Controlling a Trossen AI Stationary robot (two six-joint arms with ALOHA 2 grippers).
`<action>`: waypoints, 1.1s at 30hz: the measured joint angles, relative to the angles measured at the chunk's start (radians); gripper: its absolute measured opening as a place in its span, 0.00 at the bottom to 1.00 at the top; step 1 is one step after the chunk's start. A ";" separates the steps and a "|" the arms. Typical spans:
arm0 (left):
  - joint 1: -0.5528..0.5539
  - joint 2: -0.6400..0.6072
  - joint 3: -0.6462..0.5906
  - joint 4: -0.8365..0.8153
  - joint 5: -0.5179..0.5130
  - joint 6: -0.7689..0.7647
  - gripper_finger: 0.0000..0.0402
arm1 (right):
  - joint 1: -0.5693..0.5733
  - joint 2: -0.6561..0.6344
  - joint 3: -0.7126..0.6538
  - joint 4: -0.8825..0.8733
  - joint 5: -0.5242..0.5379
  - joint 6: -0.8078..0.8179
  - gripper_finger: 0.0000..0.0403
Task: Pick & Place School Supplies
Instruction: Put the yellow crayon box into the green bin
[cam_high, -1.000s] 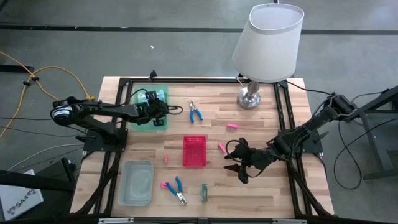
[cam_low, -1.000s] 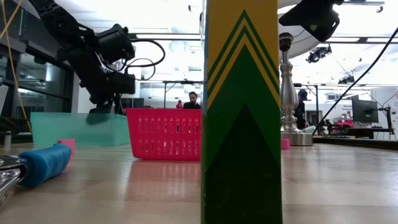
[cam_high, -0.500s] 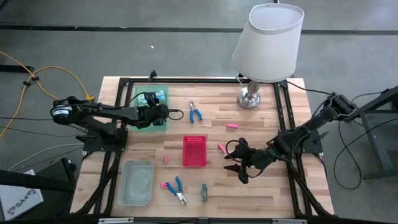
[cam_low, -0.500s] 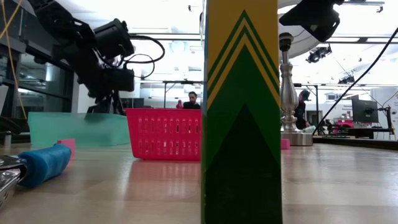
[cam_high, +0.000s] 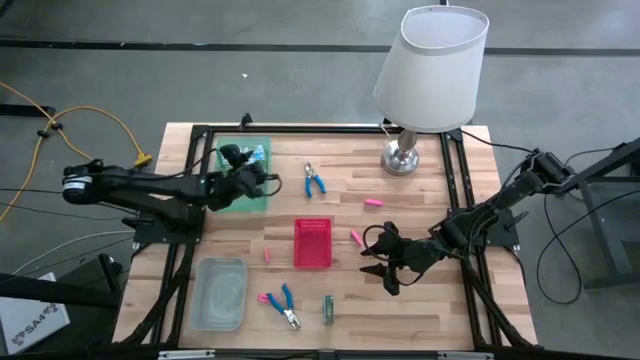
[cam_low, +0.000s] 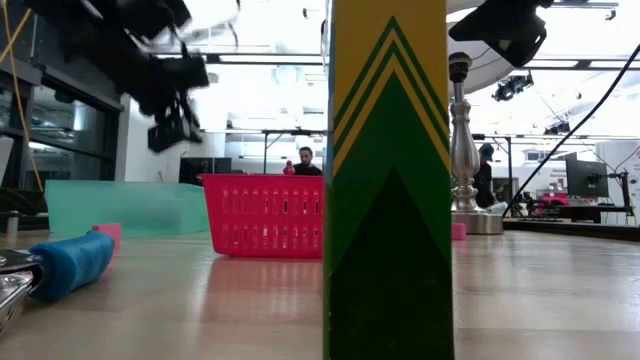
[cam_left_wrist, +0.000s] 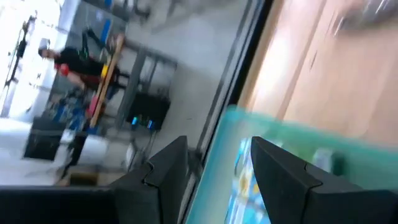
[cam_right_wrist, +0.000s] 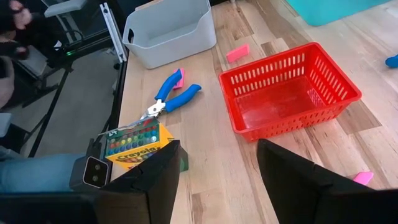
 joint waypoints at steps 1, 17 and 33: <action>-0.035 -0.026 0.000 0.009 0.000 -0.013 0.42 | 0.000 0.000 0.000 0.000 0.000 0.000 0.51; -0.554 -0.215 0.000 0.100 0.327 -0.490 0.42 | 0.000 0.000 0.000 -0.001 0.000 -0.007 0.51; -0.754 0.042 0.000 0.442 0.664 -0.595 0.42 | 0.000 0.000 0.000 0.027 -0.080 -0.077 0.51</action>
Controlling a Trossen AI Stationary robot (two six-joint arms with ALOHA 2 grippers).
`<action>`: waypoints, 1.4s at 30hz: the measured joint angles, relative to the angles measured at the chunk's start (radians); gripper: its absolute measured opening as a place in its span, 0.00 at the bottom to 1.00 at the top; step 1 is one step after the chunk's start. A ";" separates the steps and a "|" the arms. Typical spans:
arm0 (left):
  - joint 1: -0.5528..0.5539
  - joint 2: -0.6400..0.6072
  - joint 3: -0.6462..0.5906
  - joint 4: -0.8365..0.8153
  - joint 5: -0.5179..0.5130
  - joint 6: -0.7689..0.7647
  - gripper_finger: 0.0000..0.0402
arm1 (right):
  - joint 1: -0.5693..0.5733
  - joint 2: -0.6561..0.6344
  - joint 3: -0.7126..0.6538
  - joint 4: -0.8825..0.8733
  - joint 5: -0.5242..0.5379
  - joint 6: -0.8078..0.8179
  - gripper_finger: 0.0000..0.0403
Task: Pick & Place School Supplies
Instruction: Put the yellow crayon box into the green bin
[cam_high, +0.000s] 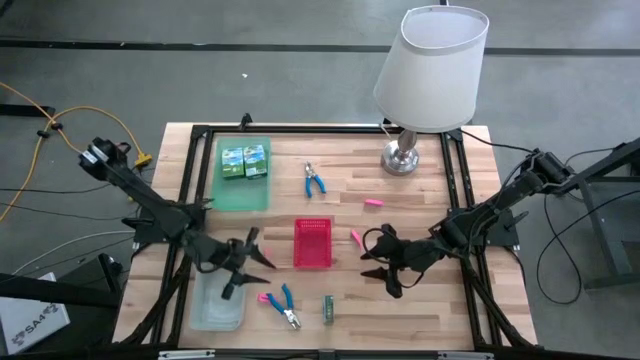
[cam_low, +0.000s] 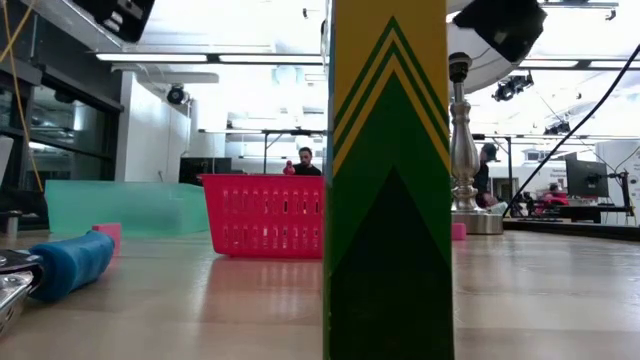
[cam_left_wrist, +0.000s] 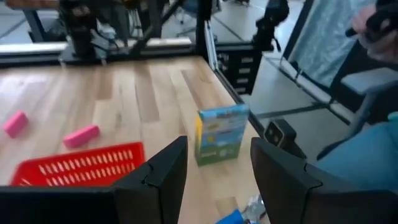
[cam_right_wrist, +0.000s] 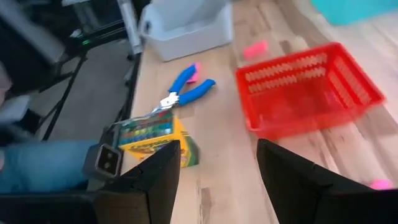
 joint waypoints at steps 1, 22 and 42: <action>-0.004 0.019 0.000 0.005 0.000 -0.008 0.42 | 0.000 0.000 0.000 0.011 -0.013 -0.036 0.51; -0.009 0.235 0.000 0.258 0.030 -0.211 0.42 | -0.048 0.000 0.000 0.095 -0.229 -0.429 0.51; 0.021 0.236 0.000 0.323 0.024 -0.304 0.42 | -0.048 0.225 0.280 -0.133 -0.362 -0.728 0.51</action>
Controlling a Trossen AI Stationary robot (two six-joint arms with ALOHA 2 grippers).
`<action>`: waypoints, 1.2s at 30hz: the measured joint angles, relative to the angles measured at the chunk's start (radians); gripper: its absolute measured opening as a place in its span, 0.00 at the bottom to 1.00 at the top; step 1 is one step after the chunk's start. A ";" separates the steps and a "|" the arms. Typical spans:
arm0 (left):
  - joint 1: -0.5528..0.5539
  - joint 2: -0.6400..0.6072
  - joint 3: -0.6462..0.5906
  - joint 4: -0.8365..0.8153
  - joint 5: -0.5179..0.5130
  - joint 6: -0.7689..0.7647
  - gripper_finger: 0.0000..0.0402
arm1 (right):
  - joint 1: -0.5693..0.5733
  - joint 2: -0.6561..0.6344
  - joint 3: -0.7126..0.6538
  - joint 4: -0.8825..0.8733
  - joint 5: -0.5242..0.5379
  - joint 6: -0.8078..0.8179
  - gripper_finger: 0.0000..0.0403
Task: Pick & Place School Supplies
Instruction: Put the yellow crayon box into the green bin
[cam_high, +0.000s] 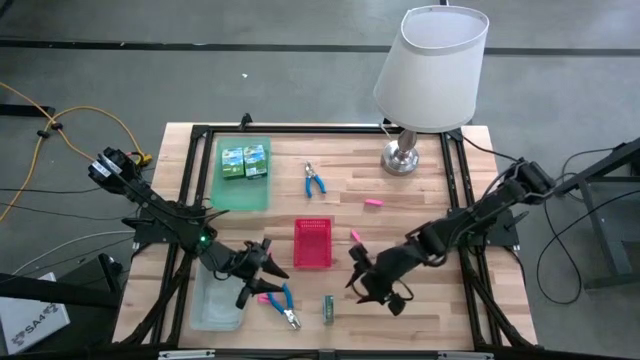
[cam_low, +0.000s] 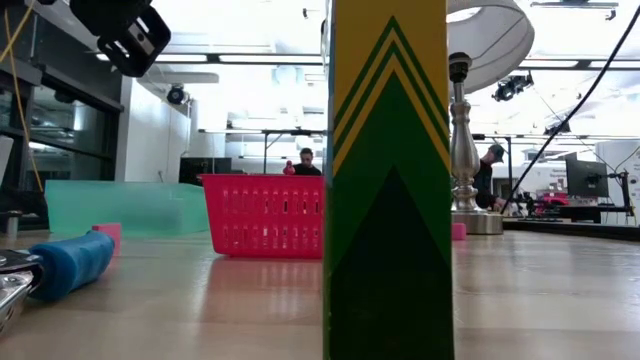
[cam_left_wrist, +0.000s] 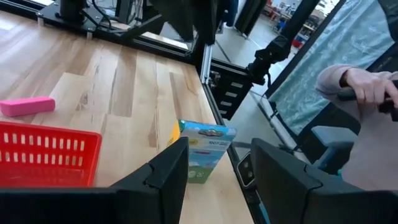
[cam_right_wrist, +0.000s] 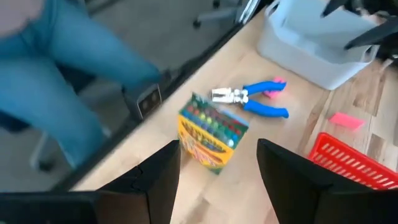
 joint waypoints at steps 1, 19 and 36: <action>0.000 0.000 0.000 0.000 0.000 0.000 0.42 | 0.000 0.015 0.021 -0.020 -0.004 -0.020 0.51; 0.000 0.000 0.000 -0.018 0.001 0.000 0.42 | -0.006 0.175 0.143 -0.075 0.025 -0.205 0.51; 0.000 0.000 0.000 -0.024 0.002 0.000 0.42 | 0.002 0.201 0.143 -0.038 0.069 -0.434 0.33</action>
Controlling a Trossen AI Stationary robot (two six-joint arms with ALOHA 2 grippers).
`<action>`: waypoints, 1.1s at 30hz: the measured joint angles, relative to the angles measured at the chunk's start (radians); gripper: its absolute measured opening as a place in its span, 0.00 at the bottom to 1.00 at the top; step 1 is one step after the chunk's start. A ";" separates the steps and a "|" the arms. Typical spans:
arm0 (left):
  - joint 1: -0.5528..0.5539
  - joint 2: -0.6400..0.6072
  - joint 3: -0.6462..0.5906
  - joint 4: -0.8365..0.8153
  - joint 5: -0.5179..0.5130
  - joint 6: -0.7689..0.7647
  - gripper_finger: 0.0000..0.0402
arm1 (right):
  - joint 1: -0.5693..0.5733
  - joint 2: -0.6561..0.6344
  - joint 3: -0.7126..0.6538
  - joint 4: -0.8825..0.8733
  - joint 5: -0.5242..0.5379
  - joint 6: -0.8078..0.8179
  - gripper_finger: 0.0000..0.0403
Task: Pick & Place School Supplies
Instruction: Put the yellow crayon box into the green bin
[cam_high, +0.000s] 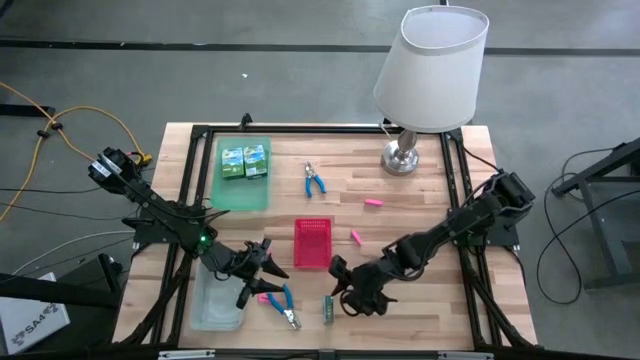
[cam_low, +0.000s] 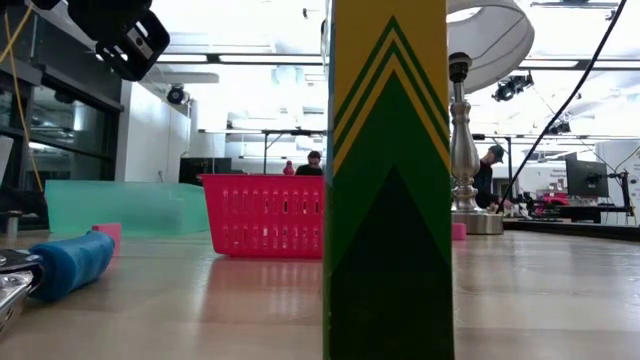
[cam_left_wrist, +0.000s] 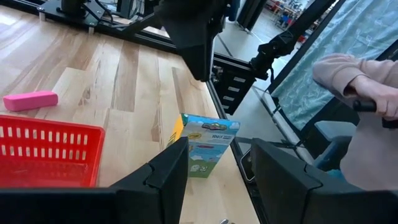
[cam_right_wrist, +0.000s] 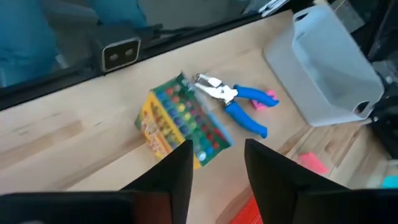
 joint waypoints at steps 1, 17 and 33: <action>0.000 0.000 0.000 0.000 0.000 0.000 0.42 | 0.000 0.000 0.000 -0.008 0.006 0.002 0.33; -0.034 0.061 0.060 0.013 0.001 0.123 0.42 | 0.037 0.000 0.000 0.036 0.148 0.238 0.33; -0.088 0.091 0.141 -0.029 -0.064 0.183 0.42 | 0.053 -0.002 0.209 -0.182 0.066 0.046 0.28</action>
